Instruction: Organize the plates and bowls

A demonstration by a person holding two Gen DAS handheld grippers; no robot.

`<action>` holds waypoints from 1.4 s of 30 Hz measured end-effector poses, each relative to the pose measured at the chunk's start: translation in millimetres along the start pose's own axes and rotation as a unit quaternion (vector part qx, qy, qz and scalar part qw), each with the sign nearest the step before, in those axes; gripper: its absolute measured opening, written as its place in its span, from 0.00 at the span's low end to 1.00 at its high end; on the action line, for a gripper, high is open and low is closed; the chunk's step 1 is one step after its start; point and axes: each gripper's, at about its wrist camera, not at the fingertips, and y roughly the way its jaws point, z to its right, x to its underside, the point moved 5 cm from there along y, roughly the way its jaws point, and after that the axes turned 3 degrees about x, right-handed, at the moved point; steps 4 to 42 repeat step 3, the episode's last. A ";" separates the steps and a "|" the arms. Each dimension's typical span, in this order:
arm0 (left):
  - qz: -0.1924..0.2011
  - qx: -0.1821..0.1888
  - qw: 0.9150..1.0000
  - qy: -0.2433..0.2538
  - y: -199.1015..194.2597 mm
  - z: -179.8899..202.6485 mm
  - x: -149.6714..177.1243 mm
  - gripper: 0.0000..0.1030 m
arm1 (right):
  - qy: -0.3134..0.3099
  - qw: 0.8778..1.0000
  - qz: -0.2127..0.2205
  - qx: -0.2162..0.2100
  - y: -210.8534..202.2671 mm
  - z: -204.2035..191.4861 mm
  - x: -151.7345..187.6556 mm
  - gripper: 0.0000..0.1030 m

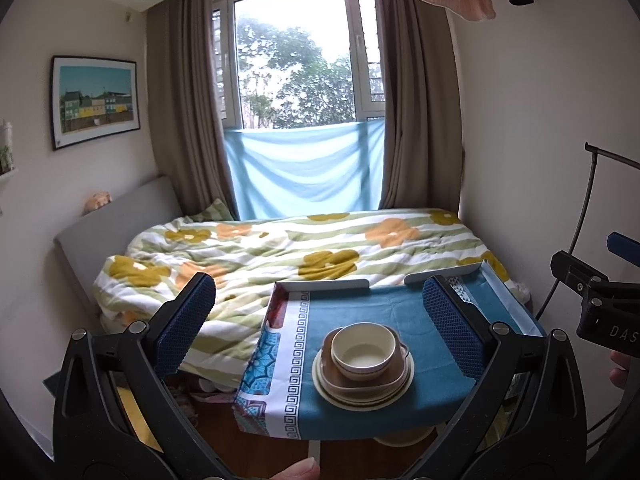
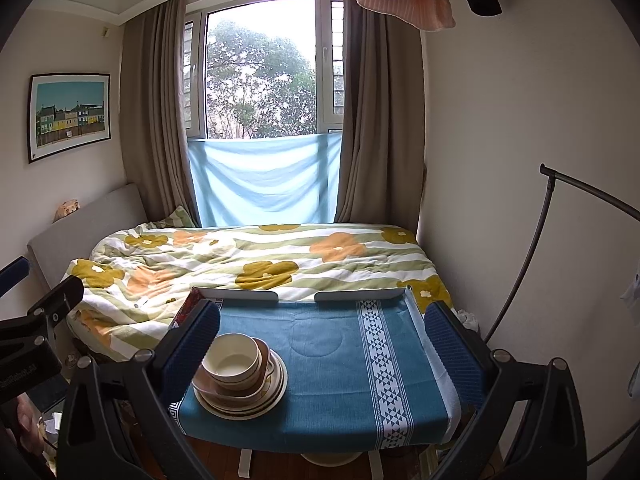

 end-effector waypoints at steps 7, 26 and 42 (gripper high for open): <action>0.000 0.000 1.000 0.001 1.2 1.2 0.0 1.00 | 0.000 1.000 0.000 0.000 0.0 -0.2 0.2 0.99; 0.000 0.000 1.000 0.001 1.2 1.2 0.0 1.00 | 0.000 1.000 0.000 0.000 0.0 -0.2 0.2 0.99; 0.000 0.000 1.000 0.001 1.2 1.2 0.0 1.00 | 0.000 1.000 0.000 0.000 0.0 -0.2 0.2 0.99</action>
